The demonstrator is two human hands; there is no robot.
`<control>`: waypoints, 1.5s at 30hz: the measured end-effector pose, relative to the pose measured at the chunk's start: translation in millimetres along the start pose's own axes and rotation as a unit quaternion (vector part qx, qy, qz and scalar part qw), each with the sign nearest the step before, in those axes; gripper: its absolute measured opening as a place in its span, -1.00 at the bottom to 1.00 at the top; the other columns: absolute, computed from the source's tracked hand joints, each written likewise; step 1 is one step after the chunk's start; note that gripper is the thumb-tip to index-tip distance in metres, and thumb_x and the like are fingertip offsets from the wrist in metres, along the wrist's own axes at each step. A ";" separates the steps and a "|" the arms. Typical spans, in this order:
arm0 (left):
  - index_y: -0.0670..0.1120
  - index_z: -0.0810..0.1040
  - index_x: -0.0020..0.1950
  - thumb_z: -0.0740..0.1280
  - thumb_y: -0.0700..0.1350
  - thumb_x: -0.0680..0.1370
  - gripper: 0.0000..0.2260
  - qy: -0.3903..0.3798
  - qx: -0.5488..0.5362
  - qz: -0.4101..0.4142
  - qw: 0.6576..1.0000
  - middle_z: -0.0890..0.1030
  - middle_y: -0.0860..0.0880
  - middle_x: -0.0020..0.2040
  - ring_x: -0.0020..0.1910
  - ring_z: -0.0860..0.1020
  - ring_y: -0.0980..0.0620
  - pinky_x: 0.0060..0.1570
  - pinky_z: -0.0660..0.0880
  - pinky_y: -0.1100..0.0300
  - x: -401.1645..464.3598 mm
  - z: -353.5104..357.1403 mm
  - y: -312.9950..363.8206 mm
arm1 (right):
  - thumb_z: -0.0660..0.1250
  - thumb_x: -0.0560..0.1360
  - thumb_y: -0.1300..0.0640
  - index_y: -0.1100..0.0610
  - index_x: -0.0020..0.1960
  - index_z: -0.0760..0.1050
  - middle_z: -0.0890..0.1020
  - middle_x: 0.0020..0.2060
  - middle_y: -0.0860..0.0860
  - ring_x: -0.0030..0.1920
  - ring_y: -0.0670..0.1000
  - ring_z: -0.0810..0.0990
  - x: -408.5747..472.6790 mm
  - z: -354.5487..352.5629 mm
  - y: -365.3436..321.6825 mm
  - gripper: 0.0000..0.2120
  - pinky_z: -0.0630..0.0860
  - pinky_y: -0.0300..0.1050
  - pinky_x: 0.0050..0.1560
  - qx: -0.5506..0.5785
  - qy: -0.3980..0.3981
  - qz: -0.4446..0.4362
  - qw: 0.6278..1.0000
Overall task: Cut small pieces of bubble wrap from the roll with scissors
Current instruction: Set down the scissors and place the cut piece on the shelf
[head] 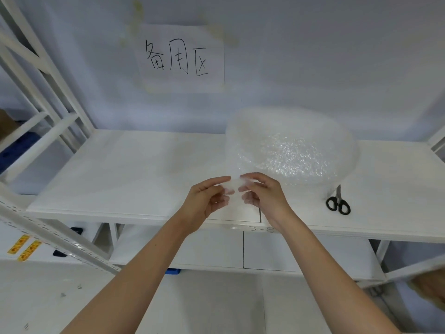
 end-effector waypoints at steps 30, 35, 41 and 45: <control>-0.21 0.52 0.21 0.43 -0.24 0.50 -0.70 0.174 0.101 -0.010 0.979 0.59 -0.12 -0.09 -0.22 0.59 0.01 -0.07 0.58 0.17 41.2 -29.5 -30.5 | 0.32 0.52 0.17 0.05 0.13 0.52 0.63 -0.08 0.02 -0.27 0.06 0.69 -10.2 -25.6 13.4 -0.81 0.54 -0.31 -0.20 -0.178 0.048 -0.059 0.981; -0.11 0.57 0.14 0.46 -0.17 0.46 -0.73 0.270 0.257 -0.043 0.927 0.65 -0.11 0.04 -0.04 0.60 -0.13 -0.05 0.48 0.11 62.4 -63.2 -45.4 | 0.29 0.53 0.24 0.12 -0.06 0.59 0.65 -0.22 0.15 -0.35 0.00 0.64 -11.9 -27.4 22.9 -0.89 0.53 -0.27 -0.28 -0.193 0.008 -0.040 0.980; -0.12 0.55 0.17 0.40 -0.15 0.51 -0.76 0.331 0.341 -0.030 0.879 0.60 -0.04 -0.05 -0.07 0.53 -0.04 -0.05 0.45 0.17 72.9 -78.8 -36.1 | 0.29 0.53 0.28 0.19 -0.12 0.61 0.65 -0.29 0.12 -0.33 0.01 0.64 -9.3 -43.0 24.7 -0.87 0.59 -0.15 -0.24 -0.180 0.015 -0.045 0.982; -0.09 0.50 0.16 0.40 -0.12 0.51 -0.76 0.392 0.324 -0.031 0.861 0.63 -0.11 -0.06 -0.10 0.63 -0.16 -0.04 0.61 -0.02 72.9 -103.2 -30.1 | 0.29 0.52 0.29 0.21 -0.12 0.61 0.65 -0.30 0.13 -0.33 0.03 0.63 -8.5 -51.2 25.7 -0.87 0.63 0.00 -0.18 -0.177 0.022 -0.040 0.983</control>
Point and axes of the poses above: each hand's wrist, its own x-axis towards the middle knuckle, its own z-axis out of the palm, y = z × x, the point moved 4 cm from there along x, towards the middle knuckle
